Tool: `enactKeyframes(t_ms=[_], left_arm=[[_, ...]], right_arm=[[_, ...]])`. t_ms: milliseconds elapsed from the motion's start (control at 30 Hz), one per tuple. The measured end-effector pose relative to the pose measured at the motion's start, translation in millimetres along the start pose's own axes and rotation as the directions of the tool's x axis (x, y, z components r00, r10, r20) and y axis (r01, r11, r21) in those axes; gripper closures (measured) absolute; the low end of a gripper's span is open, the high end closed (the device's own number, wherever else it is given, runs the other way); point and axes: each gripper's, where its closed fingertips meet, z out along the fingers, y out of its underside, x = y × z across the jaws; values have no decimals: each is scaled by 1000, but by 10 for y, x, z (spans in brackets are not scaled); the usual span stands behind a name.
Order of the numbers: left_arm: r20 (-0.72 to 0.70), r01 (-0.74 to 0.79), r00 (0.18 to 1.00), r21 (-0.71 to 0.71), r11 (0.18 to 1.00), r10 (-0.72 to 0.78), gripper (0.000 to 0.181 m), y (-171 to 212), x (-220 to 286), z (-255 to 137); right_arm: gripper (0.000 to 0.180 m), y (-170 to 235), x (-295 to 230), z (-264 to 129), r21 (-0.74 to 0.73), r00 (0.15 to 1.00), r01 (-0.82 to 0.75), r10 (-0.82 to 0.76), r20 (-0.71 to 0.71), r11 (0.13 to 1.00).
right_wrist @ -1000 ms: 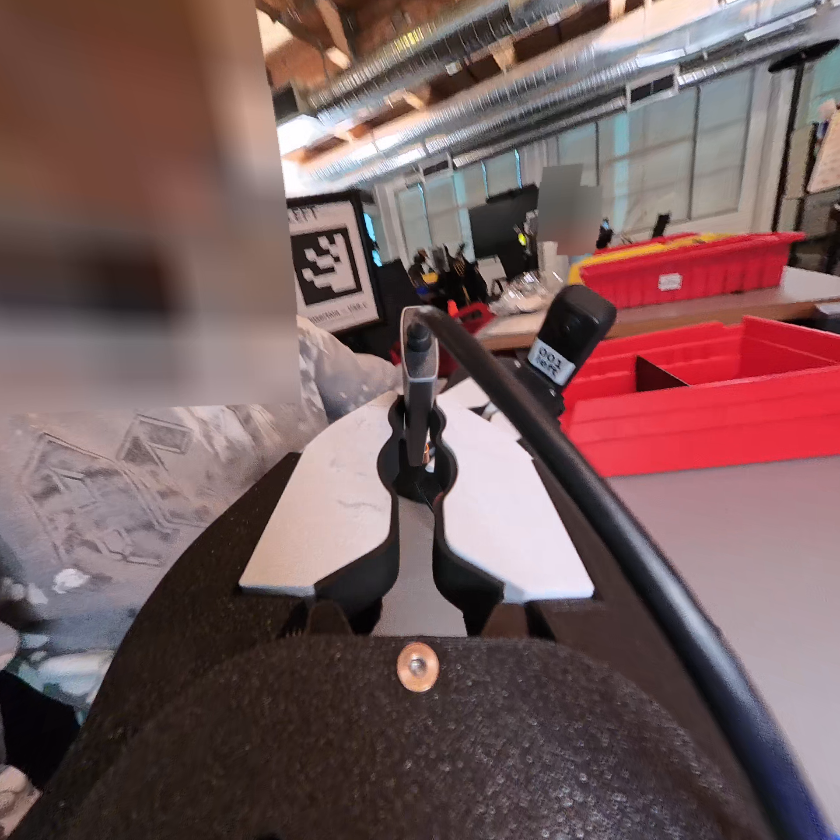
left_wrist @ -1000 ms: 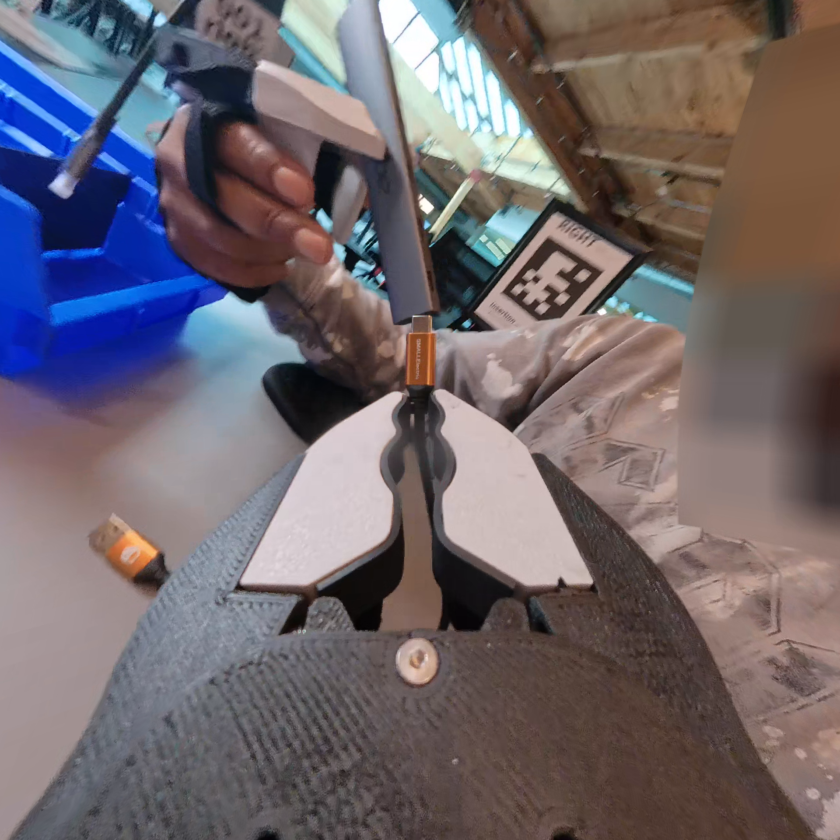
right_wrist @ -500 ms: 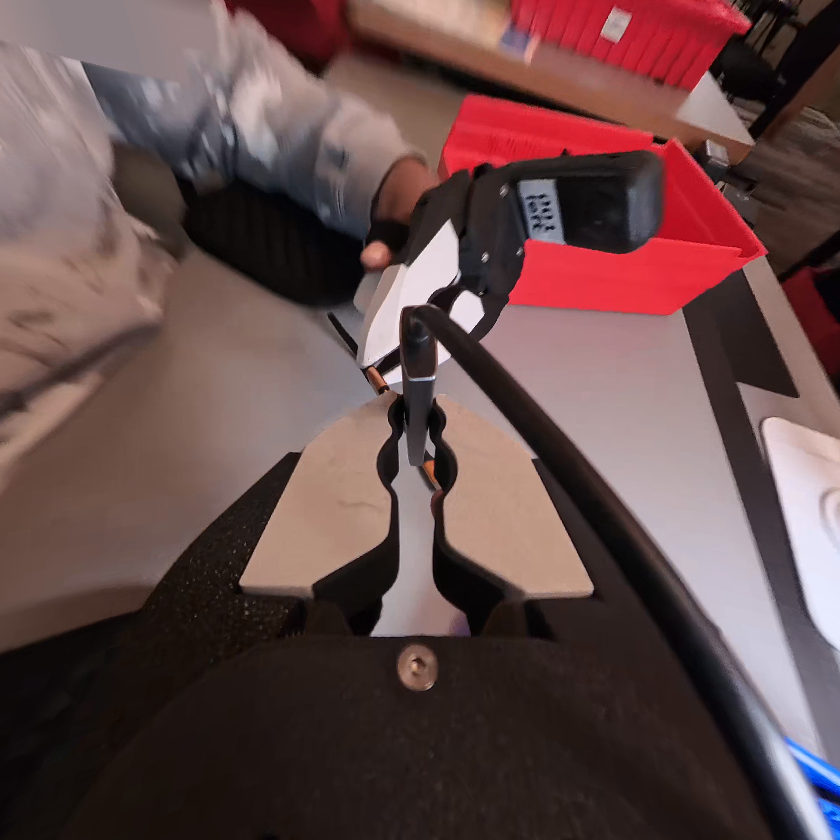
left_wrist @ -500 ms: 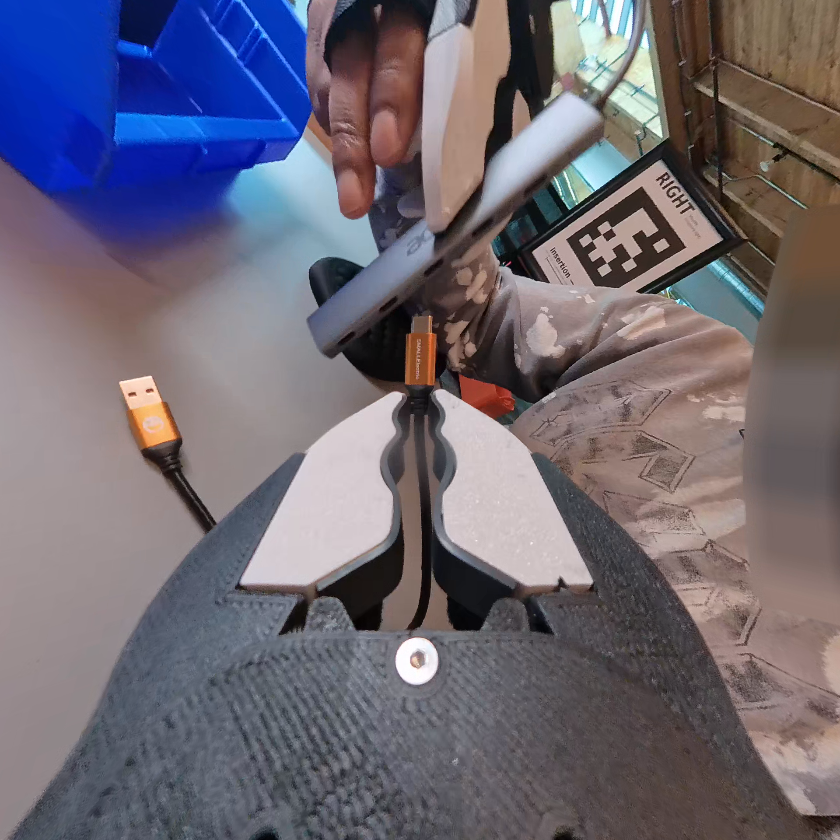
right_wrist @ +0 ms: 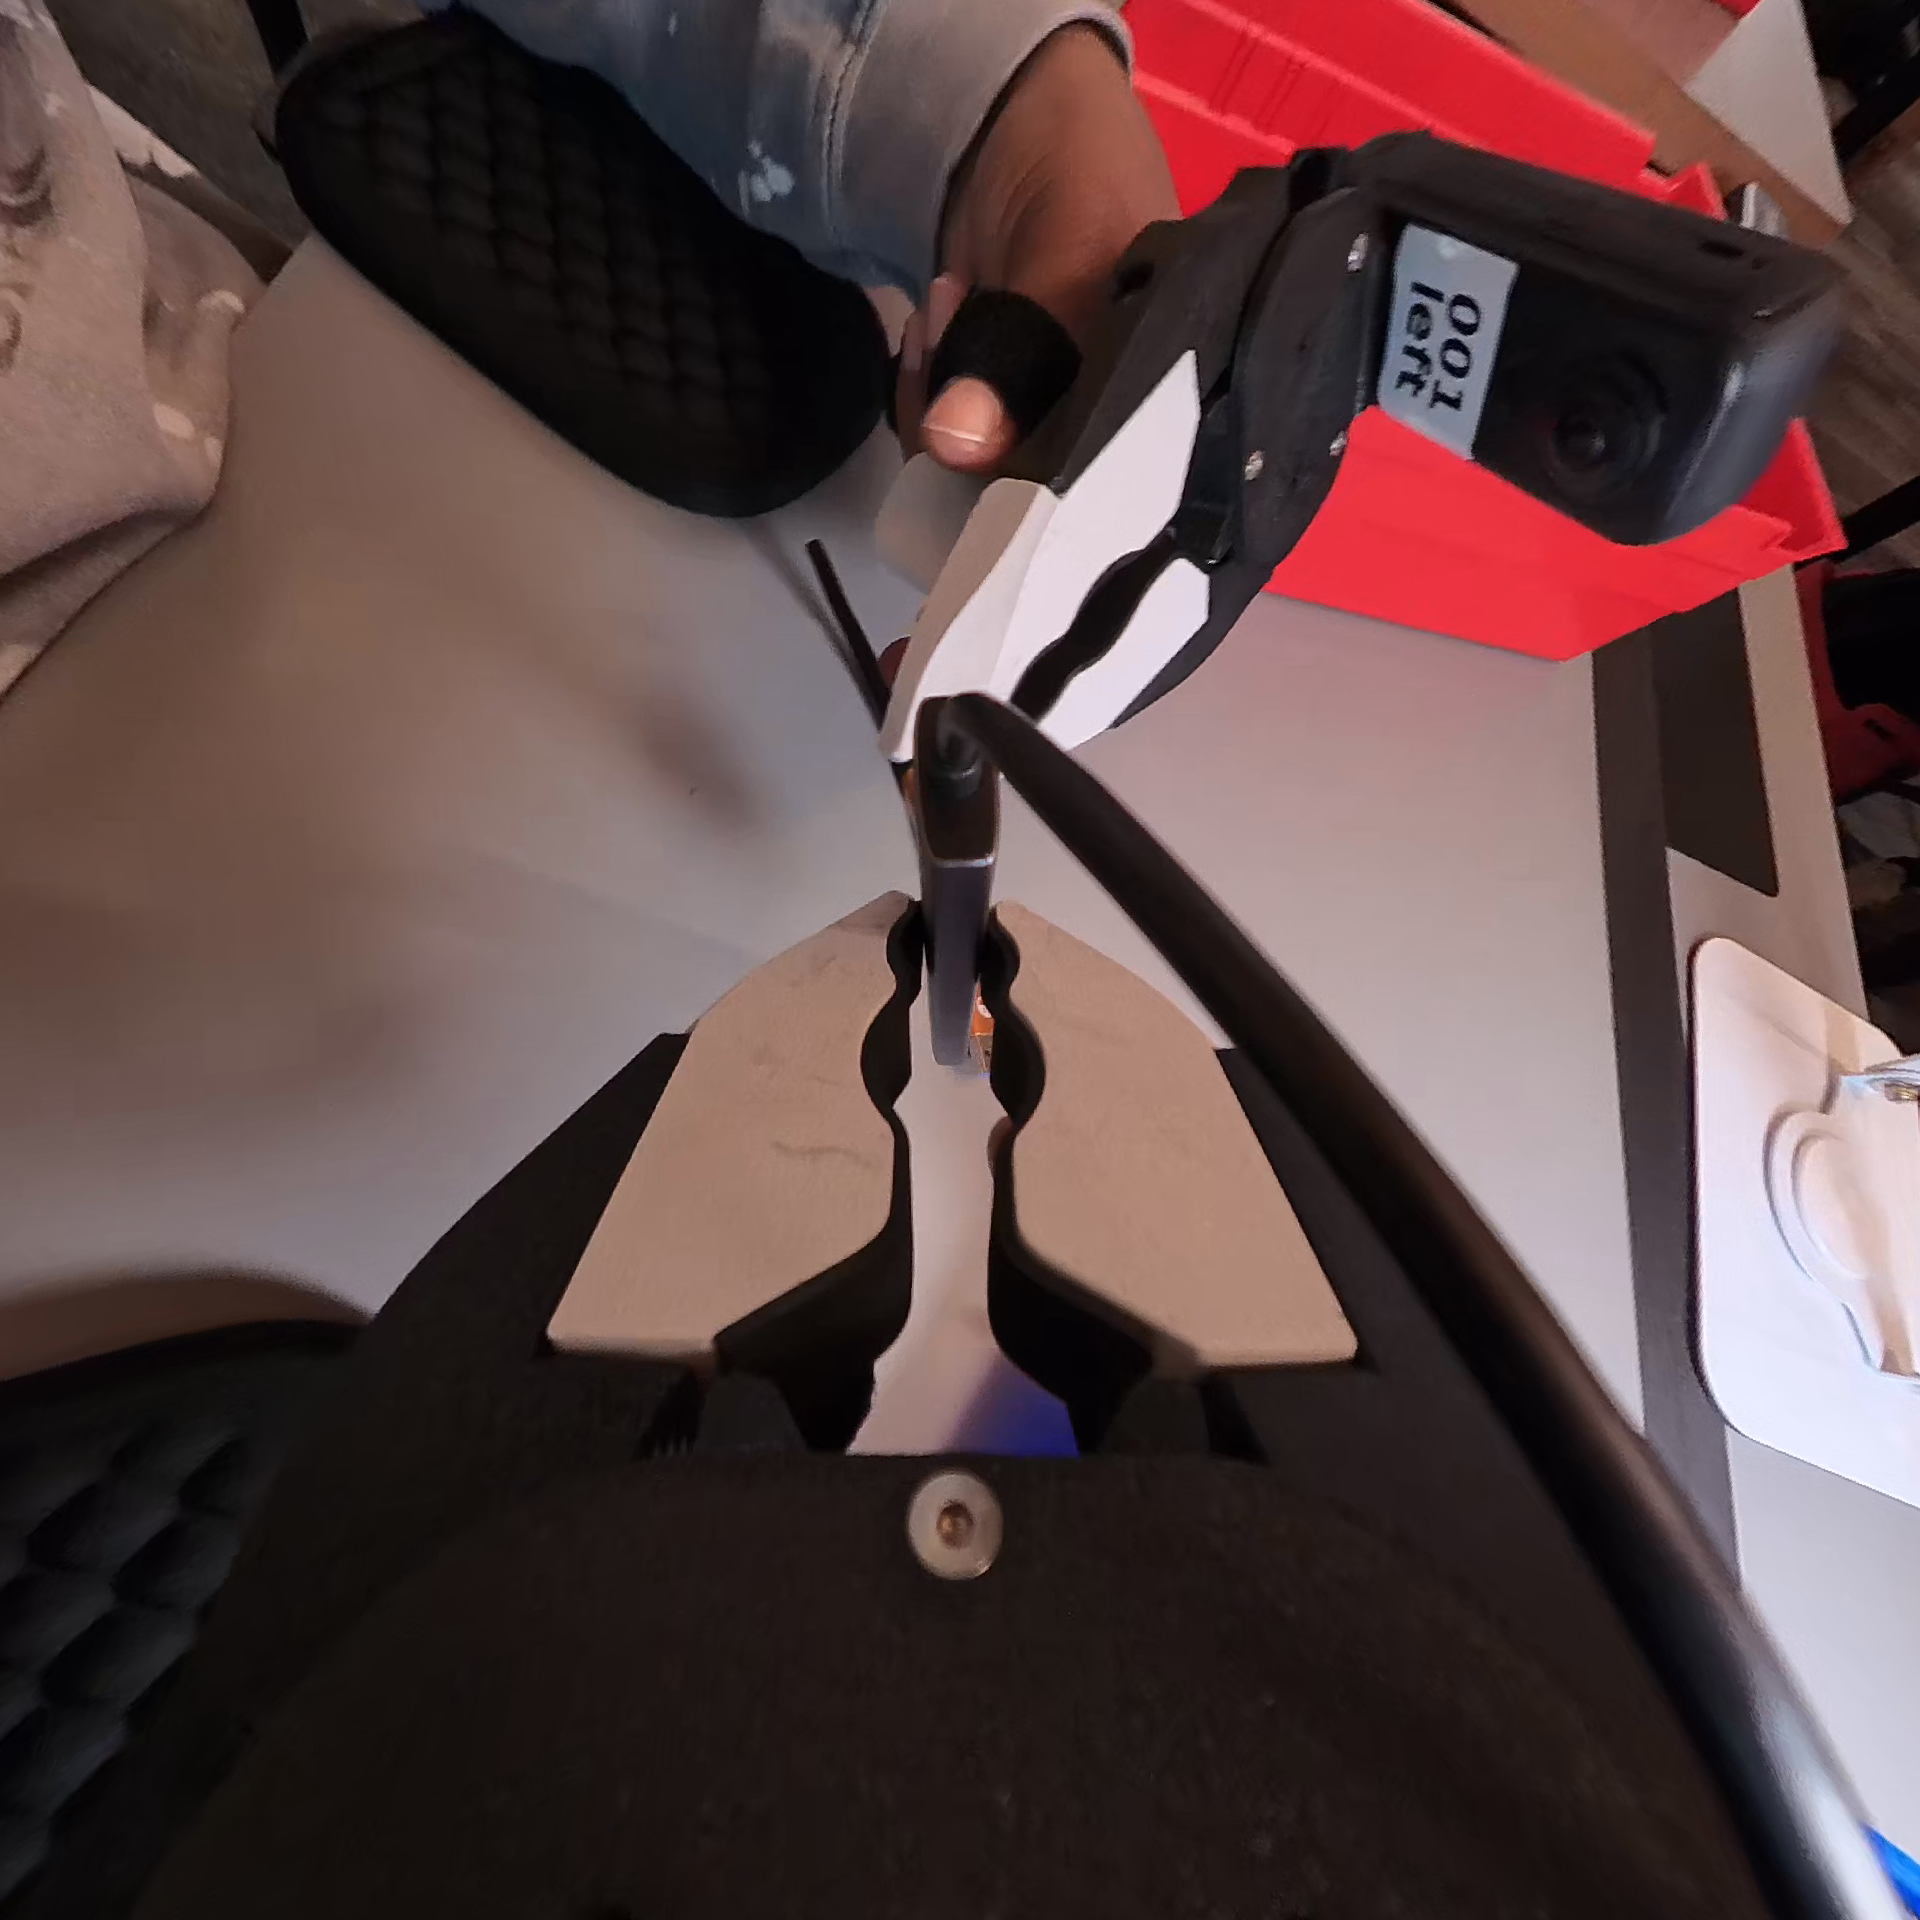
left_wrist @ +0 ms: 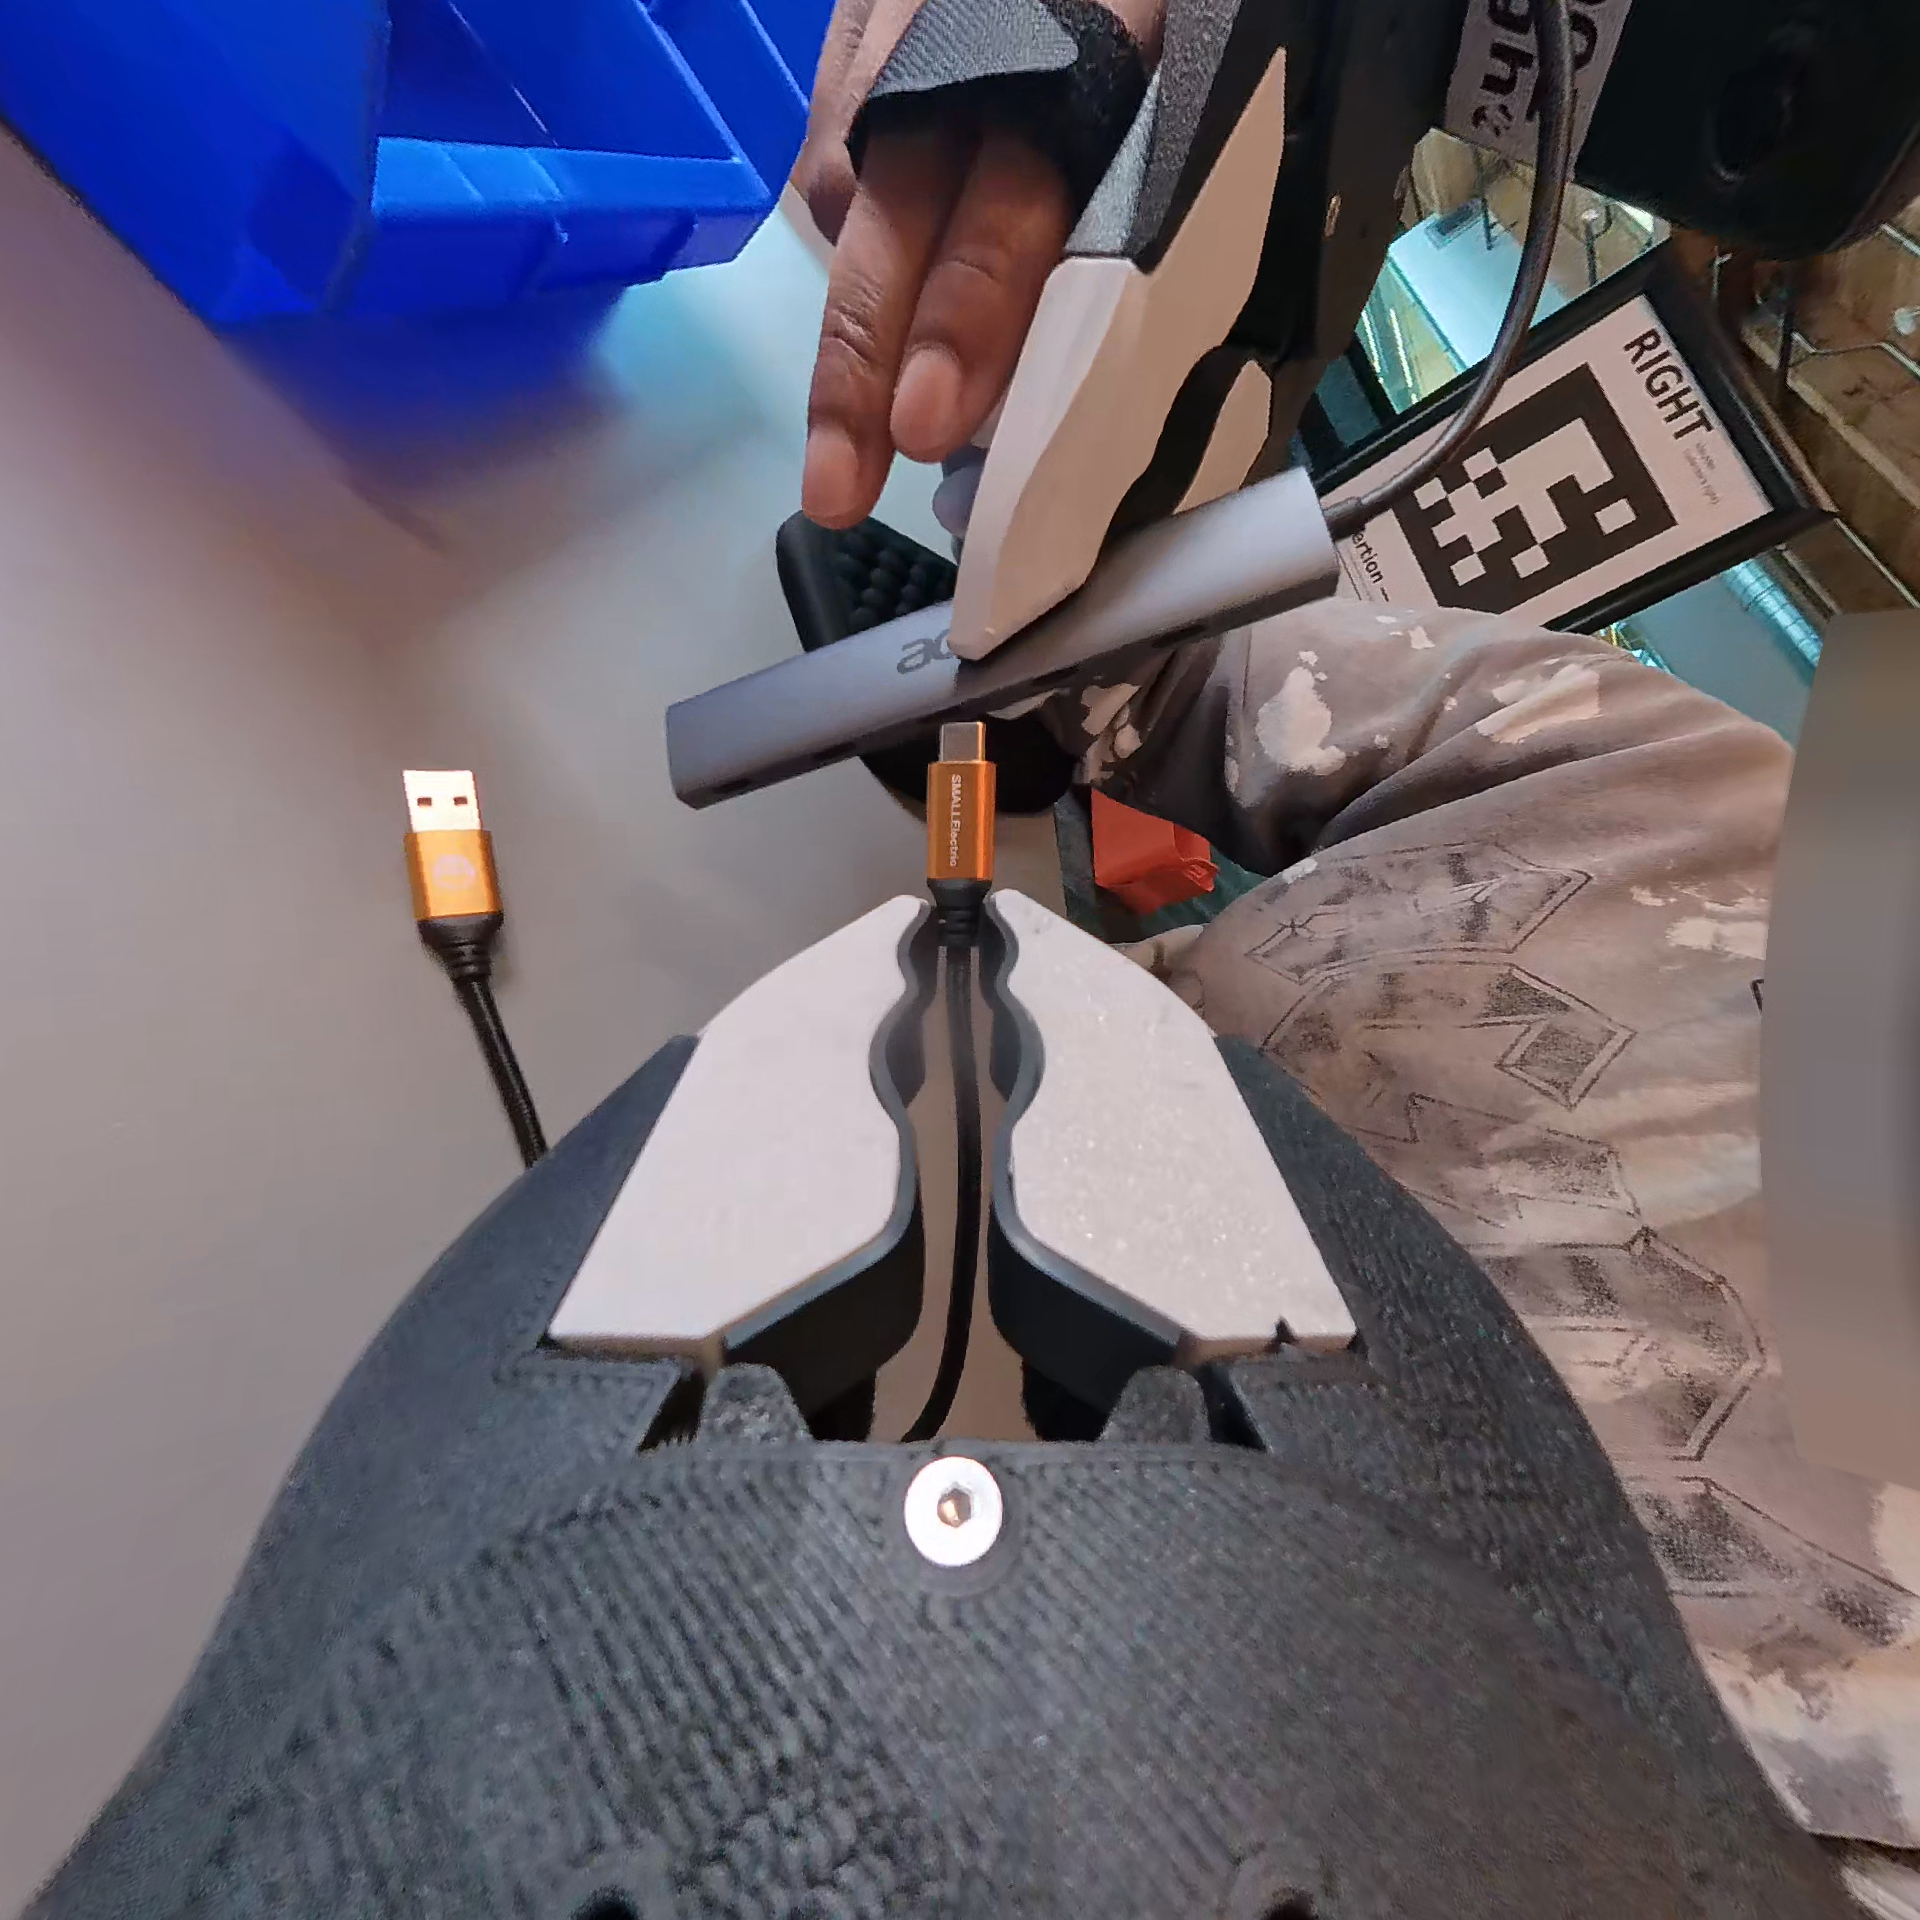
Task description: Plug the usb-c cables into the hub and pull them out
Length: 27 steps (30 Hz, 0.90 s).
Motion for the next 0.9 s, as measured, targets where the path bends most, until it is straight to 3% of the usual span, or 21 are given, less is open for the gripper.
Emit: enactKeyframes(t_ms=[667,900], left_arm=[[11,22,1000,-96,995,-21,173,169,-74,72],[-81,-26,996,-3,1000,26,173,46,30,27]], right_arm=[[170,24,-197,149,-95,996,66,-59,71,993],[170,-144,-135,67,30,999,17,-18,45,999]])
